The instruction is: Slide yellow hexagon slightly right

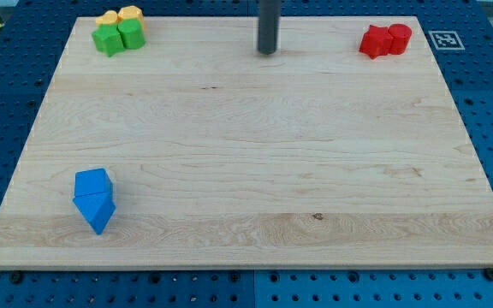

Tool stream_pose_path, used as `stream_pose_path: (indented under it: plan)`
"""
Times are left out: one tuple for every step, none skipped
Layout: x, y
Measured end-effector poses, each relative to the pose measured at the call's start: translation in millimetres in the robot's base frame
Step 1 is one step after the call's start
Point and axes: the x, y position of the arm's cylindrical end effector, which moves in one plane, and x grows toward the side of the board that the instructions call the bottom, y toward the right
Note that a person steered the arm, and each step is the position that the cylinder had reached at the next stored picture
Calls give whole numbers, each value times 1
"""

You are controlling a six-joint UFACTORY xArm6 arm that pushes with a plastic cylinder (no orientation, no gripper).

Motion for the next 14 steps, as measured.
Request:
stream_pose_path:
  plan:
    - [32,-59]
    - [61,-126]
    - [74,-192]
    - [63,-252]
    - [32,-288]
    - [4,-295]
    - [-5,-294]
    - [-7,-291]
    - [-36,-295]
    - [-62,-295]
    - [-62,-283]
    - [-63,-268]
    - [-80,-254]
    - [-89,-242]
